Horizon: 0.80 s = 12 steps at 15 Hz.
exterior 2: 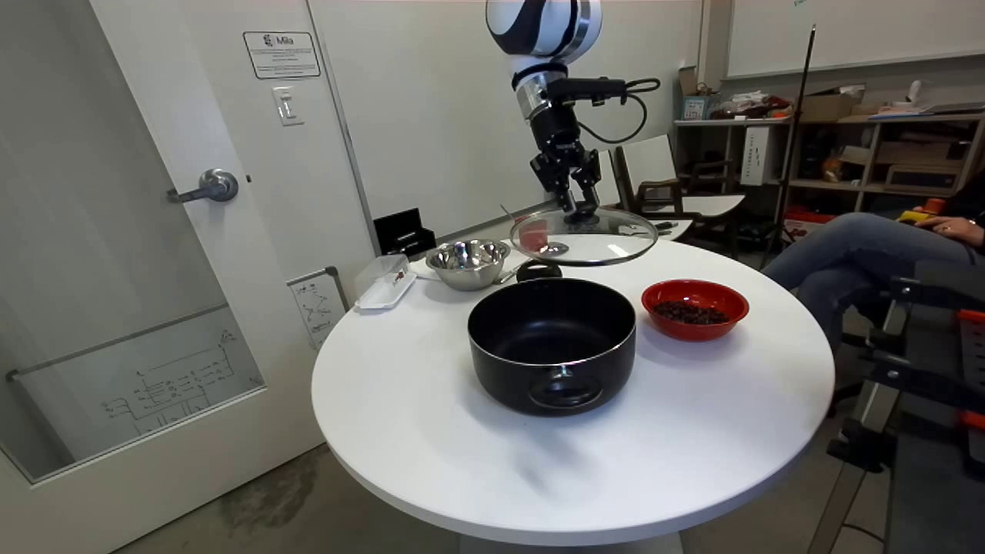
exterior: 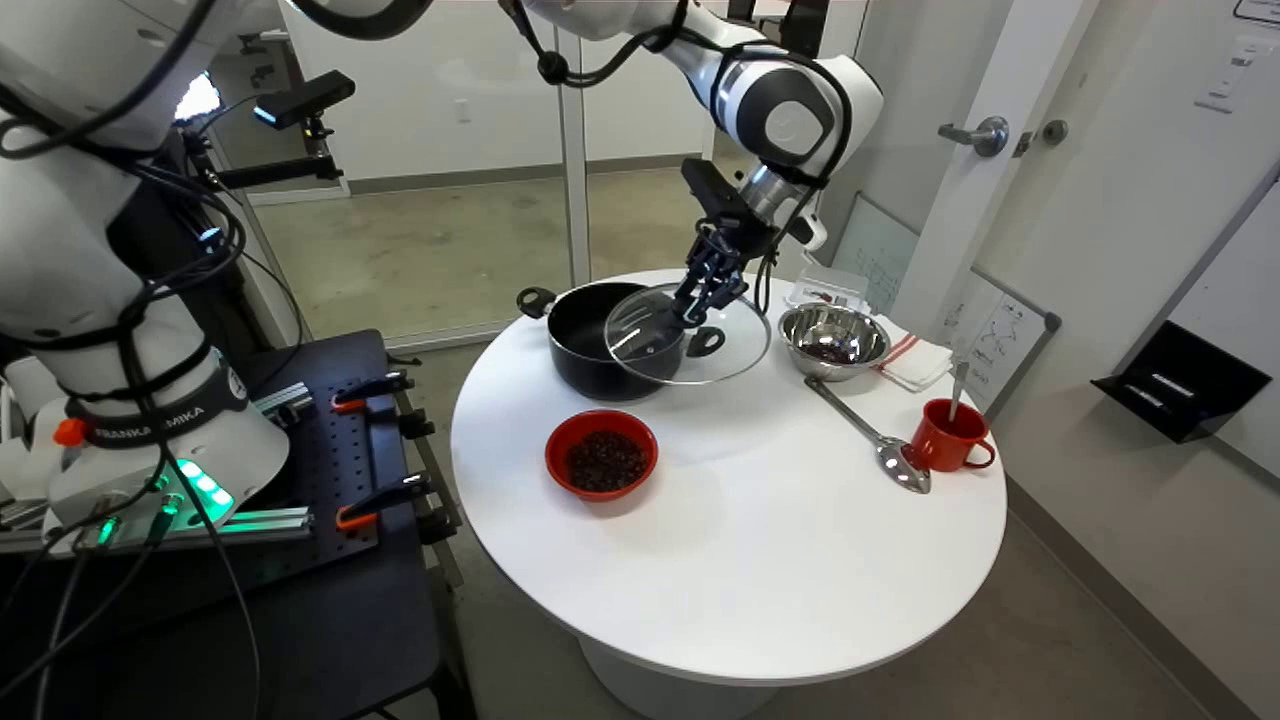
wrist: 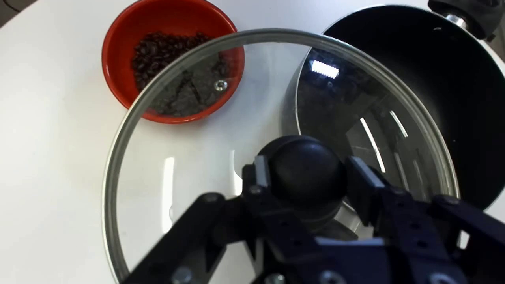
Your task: Pick up the lid from the pot and put it on the table, then pick up the red bowl and pour it's contents in the pot and pick up the lid and put it back on the pot
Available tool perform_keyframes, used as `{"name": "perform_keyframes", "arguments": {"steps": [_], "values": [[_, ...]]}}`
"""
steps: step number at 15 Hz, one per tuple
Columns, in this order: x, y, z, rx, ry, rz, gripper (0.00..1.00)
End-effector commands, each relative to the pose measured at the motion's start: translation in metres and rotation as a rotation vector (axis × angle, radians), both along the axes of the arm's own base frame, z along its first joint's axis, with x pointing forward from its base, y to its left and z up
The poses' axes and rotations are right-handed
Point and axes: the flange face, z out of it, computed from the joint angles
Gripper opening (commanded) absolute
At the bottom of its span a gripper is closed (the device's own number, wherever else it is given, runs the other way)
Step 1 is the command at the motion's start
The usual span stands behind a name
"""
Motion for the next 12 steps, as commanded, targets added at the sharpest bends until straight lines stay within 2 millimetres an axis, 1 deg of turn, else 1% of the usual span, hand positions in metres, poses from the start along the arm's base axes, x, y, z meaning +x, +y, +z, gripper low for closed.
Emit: {"name": "perform_keyframes", "arguments": {"steps": [1,7,12], "values": [[-0.011,-0.026,0.017,0.018,-0.023,-0.103,0.25],[-0.022,-0.077,0.022,0.005,-0.037,-0.223,0.25],[-0.021,-0.107,0.029,0.024,-0.087,-0.286,0.25]]}}
